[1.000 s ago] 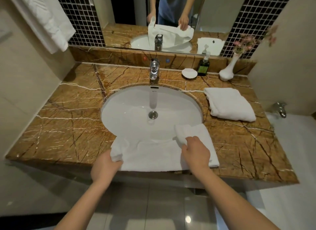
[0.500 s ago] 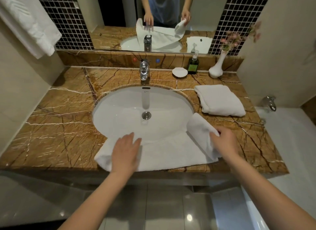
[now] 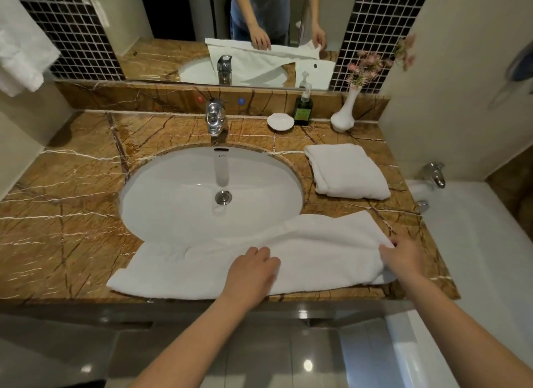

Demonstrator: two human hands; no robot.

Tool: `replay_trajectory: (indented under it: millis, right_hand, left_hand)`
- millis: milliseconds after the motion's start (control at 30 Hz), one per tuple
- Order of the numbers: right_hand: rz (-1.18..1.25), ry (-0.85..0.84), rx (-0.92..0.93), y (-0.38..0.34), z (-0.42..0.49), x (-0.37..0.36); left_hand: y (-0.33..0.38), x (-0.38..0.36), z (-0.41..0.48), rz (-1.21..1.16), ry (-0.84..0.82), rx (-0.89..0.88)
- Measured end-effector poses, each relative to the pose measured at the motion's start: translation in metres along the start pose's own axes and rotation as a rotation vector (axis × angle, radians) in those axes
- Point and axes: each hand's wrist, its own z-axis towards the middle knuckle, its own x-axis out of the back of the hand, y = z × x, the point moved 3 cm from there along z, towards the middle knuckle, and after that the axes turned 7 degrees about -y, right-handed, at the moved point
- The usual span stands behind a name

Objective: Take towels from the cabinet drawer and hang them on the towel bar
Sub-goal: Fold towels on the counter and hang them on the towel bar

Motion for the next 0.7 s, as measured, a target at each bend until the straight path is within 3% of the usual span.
replay_trajectory:
  millis: [200,300,433,500,567,633,700]
  right_hand:
    - [0.146,-0.048,-0.001,-0.009,-0.003,0.008]
    - [0.027,0.042,0.216,-0.026,-0.011,0.025]
    - [-0.348,0.187,0.549,-0.054,-0.038,0.032]
    - [-0.588,0.121,0.623,-0.055,-0.054,0.016]
    - [-0.733,-0.088,0.583,-0.04,-0.061,-0.008]
    - [-0.721,-0.25,0.549,-0.018,-0.061,-0.023]
    - [-0.504,-0.204,0.586,-0.006,-0.055,-0.024]
  left_hand:
    - [-0.005,-0.006,-0.003,-0.064,0.039,-0.036]
    - [-0.007,-0.007,-0.004,-0.073,0.059,-0.037]
    - [-0.006,-0.007,-0.007,-0.08,0.079,-0.018]
    - [-0.006,-0.006,-0.009,-0.079,0.073,-0.022]
    - [-0.007,-0.005,-0.012,-0.09,0.059,-0.021]
    - [-0.01,-0.006,-0.014,-0.094,0.057,-0.016]
    - [-0.013,-0.007,-0.016,-0.117,0.058,-0.003]
